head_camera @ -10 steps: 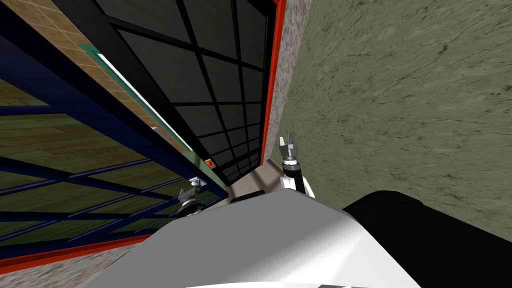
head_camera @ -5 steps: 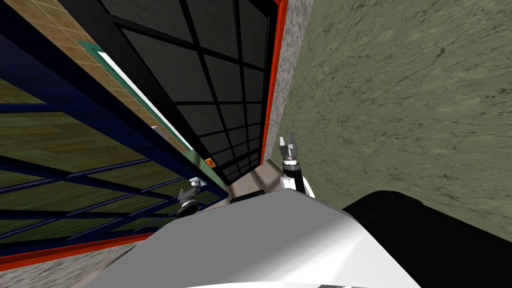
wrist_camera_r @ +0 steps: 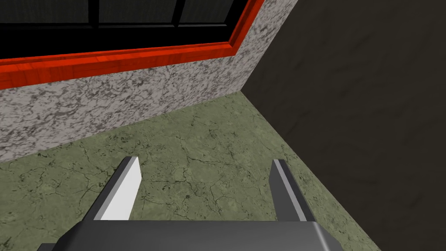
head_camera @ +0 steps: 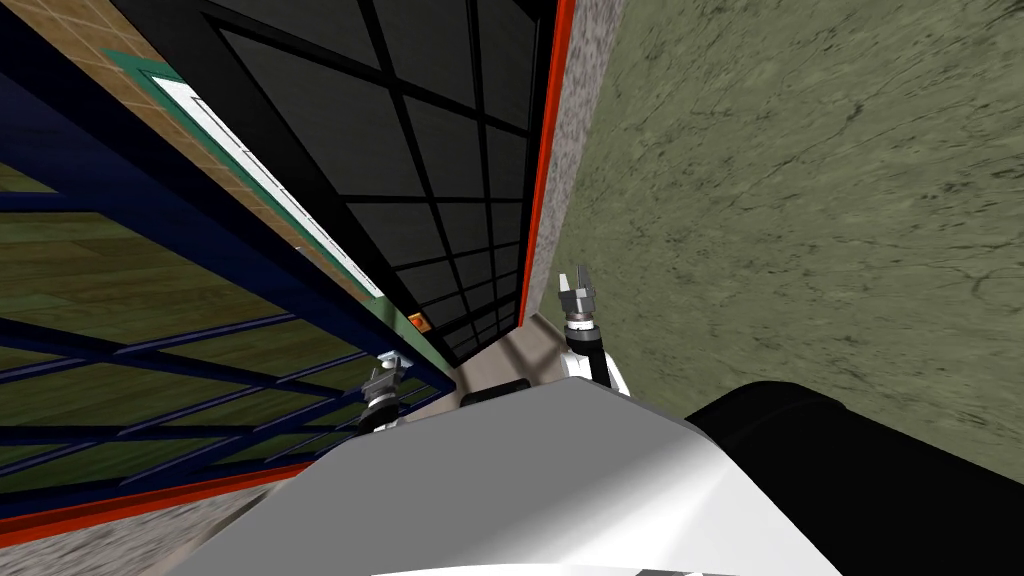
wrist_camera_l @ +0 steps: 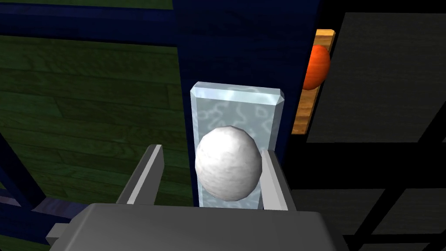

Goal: Pull the door open

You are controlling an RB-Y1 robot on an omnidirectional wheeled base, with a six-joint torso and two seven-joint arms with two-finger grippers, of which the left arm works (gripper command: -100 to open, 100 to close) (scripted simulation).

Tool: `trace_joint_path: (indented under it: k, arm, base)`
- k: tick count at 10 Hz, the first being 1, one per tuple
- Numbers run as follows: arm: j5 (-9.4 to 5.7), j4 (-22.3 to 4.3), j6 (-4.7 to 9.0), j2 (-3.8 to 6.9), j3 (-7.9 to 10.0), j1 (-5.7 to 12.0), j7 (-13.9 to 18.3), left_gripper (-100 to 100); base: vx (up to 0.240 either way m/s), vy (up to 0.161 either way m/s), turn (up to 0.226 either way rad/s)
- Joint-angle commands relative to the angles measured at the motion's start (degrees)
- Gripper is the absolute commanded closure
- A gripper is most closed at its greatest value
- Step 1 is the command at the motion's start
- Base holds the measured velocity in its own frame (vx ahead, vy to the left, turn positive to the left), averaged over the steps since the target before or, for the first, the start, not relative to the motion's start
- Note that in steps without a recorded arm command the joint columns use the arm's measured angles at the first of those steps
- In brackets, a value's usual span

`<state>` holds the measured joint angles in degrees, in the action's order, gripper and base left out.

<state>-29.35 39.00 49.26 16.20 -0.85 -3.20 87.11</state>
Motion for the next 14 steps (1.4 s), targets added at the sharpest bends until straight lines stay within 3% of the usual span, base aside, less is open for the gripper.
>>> trace_joint_path:
  k: [1, 8, 9, 10, 11, 14]
  arm:
    - [0.54, -0.1, 0.16, 1.04, -0.97, -1.02, 1.2, 100]
    - [5.19, 3.2, 3.17, 5.16, -9.26, -2.47, 8.6, 100]
    - [5.69, 3.6, 3.49, 5.60, -10.15, -2.61, 9.4, 100]
    - [5.40, 2.3, 3.49, 5.14, -9.65, -1.82, 8.9, 100]
    - [6.23, 2.5, 4.69, 6.06, -11.07, -2.68, 10.4, 100]
    - [7.37, 2.9, 6.62, 7.80, -12.98, -4.02, 12.6, 100]
  base:
    - [-0.219, 0.065, -0.152]
    - [-0.212, 0.065, -0.161]
    - [-0.251, 0.065, -0.139]
    - [-0.110, 0.024, -0.046]
    - [-0.148, 0.032, -0.111]
    - [-0.244, 0.044, -0.104]
